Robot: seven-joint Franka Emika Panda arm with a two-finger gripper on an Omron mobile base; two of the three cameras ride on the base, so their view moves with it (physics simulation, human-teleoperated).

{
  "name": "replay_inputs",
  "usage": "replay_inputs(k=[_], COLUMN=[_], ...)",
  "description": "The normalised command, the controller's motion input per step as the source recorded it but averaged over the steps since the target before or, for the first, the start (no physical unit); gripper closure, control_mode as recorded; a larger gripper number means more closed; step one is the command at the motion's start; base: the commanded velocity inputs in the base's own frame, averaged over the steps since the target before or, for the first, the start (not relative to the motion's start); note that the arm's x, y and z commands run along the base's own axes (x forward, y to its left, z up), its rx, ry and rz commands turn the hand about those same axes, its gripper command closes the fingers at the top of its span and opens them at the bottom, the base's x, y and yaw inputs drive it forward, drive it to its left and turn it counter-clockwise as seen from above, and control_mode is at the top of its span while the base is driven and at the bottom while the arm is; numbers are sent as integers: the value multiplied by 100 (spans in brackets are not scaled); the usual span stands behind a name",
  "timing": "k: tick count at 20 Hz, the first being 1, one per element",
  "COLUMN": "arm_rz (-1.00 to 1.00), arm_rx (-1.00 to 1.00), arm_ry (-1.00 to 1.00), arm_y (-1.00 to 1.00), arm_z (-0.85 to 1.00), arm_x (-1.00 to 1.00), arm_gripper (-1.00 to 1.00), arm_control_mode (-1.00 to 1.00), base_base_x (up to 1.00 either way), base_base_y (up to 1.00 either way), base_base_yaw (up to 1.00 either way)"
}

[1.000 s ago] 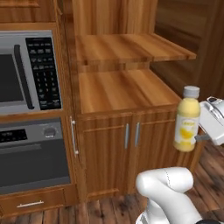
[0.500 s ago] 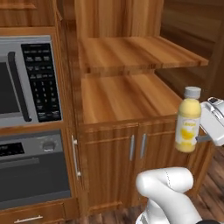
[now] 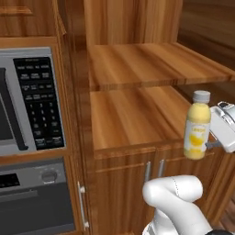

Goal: Pick the juice from the counter and place it in the open cabinet.

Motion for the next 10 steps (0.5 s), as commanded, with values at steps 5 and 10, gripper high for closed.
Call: replay_inputs(k=[5,10], arm_rz=[0,0], arm_rx=[0,0], arm_ry=[0,0], arm_y=[0,0], arm_z=[0,0], arm_x=[0,0], arm_gripper=[100,100], arm_control_mode=[100,100], base_base_x=[49,21], base_base_y=[0,0], base_base_yaw=[0,0])
